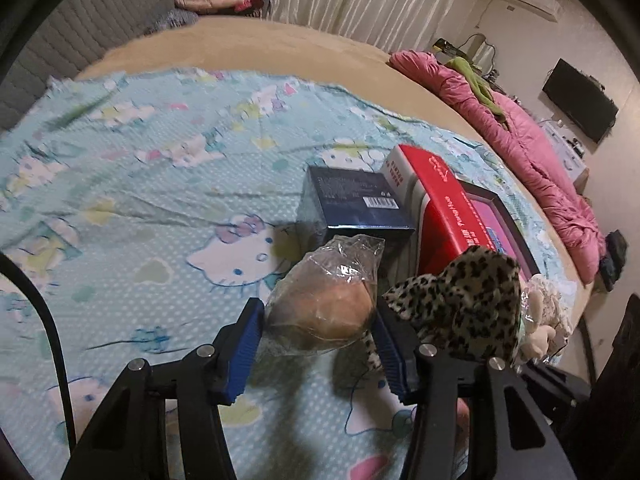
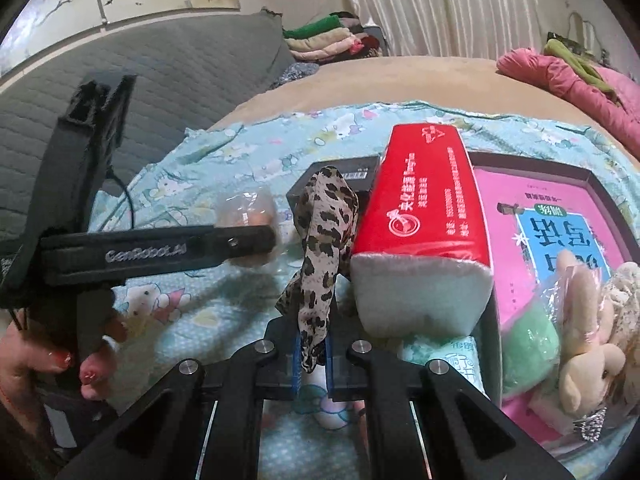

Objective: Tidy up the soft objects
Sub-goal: 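Lift and carry the bun with the left gripper while the right gripper carries the scrunchie over the pink box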

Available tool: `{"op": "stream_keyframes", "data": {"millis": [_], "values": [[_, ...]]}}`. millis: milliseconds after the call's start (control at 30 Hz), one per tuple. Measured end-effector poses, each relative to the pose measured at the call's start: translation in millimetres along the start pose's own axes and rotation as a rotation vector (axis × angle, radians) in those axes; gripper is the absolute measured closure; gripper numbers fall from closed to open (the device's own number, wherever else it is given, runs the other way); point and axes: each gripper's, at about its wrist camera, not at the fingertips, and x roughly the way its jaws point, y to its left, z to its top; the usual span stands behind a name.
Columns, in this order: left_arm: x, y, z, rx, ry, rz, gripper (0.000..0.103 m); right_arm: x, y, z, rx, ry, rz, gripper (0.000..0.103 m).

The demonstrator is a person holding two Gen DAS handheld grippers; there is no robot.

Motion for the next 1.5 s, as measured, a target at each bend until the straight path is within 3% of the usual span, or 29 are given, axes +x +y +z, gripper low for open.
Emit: {"op": "stream_keyframes", "data": {"millis": [333,900,1233,1500], "values": [[-51,-29,-2,0.059,-0.070,0.060,0.049,-40,0,8,-0.017,-0.067,-0.010,0.095],[-102,-83,-6,0.126,-0.105,0.032,0.049,-115,-2,26,0.018,-0.179,-0.001,0.095],[-120,-135,-5,0.200,-0.121,-0.004,0.049,-172,-36,37,0.076,-0.266,-0.050,0.095],[-111,-174,-8,0.259,-0.094,-0.031,0.049,-205,-68,37,0.128,-0.324,-0.088,0.095]]}}
